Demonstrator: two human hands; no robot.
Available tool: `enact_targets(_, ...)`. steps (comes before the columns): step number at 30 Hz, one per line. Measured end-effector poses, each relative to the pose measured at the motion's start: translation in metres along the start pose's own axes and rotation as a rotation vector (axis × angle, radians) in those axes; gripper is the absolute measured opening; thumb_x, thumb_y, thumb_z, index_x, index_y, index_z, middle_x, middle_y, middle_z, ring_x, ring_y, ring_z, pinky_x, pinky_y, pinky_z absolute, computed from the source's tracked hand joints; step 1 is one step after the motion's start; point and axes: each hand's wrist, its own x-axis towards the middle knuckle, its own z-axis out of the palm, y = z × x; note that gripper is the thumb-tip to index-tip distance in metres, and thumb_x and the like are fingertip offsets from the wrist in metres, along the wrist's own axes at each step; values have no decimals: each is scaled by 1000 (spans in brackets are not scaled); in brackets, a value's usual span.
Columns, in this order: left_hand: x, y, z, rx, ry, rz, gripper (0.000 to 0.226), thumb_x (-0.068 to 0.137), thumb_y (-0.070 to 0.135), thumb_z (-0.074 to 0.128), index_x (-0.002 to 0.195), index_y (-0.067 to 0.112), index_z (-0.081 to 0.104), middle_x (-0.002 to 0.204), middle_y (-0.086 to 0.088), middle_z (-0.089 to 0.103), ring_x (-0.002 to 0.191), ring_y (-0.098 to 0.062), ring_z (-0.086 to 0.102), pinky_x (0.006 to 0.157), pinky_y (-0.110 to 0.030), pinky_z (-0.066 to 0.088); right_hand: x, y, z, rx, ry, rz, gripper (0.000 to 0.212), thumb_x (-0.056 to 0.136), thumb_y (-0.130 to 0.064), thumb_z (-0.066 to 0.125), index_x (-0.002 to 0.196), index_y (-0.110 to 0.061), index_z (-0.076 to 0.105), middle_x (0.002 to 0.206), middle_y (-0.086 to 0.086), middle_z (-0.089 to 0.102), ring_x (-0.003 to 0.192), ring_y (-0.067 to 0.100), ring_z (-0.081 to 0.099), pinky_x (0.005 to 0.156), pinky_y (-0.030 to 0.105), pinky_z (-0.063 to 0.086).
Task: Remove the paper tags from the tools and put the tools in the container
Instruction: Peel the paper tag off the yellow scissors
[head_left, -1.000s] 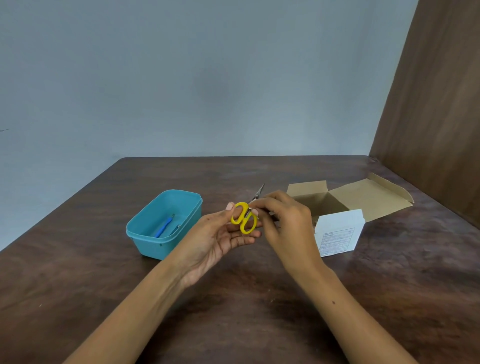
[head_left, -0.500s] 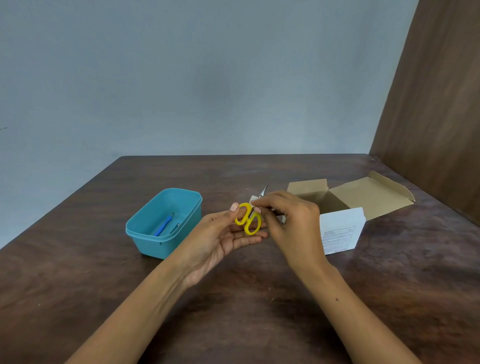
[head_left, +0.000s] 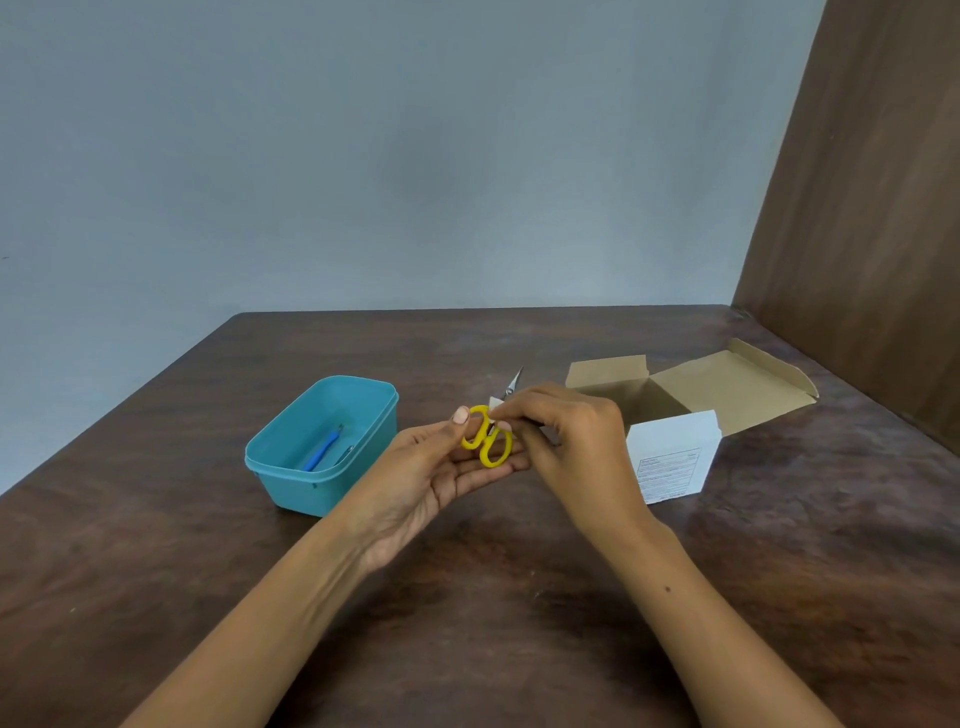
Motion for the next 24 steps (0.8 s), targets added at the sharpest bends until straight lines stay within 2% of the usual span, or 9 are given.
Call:
enact_targets(5, 2, 1, -4, -46, 31, 39, 36, 87, 26, 51, 101, -5, 66, 94, -20, 71, 90, -25, 71, 87, -36, 55, 0, -4, 3, 82, -73, -39, 17, 77, 3, 69, 87, -10, 75, 85, 0, 73, 80, 8, 66, 69, 25, 53)
enact_targets(8, 1, 1, -3, -17, 11, 31, 38, 89, 26, 48, 101, -6, 66, 99, -22, 71, 96, -32, 69, 89, -36, 54, -1, -3, 3, 55, -9, -2, 17, 77, 2, 70, 86, -12, 75, 82, -1, 72, 75, 7, 65, 66, 23, 51)
enact_targets(11, -1, 2, 0, 25, -34, 3, 43, 93, 26, 45, 113, -9, 60, 111, -29, 65, 106, -38, 64, 92, -37, 53, 0, 0, 2, -24, 108, 50, 15, 77, -3, 65, 84, -11, 75, 81, 2, 72, 72, 12, 65, 63, 23, 50)
enact_targets(18, -6, 4, 4, 102, -94, -31, 42, 91, 24, 44, 110, -10, 60, 108, -30, 66, 102, -38, 66, 89, -36, 55, 0, 4, -2, -166, 257, 147, 17, 79, 5, 68, 90, -6, 75, 90, 6, 72, 78, 17, 67, 69, 15, 47)
enact_targets(21, -8, 6, 4, 109, -95, -32, 42, 93, 22, 42, 112, -11, 59, 108, -30, 66, 101, -38, 66, 87, -35, 56, 0, 3, -1, -150, 247, 148, 18, 80, 5, 66, 90, -6, 75, 91, 7, 73, 78, 18, 68, 69, 14, 45)
enact_targets(24, -8, 9, 3, 118, -84, -21, 41, 93, 24, 42, 110, -9, 60, 107, -29, 67, 98, -36, 68, 84, -34, 57, -2, -1, 3, -101, 199, 117, 15, 81, -3, 63, 88, -8, 75, 87, 4, 73, 75, 16, 67, 65, 19, 49)
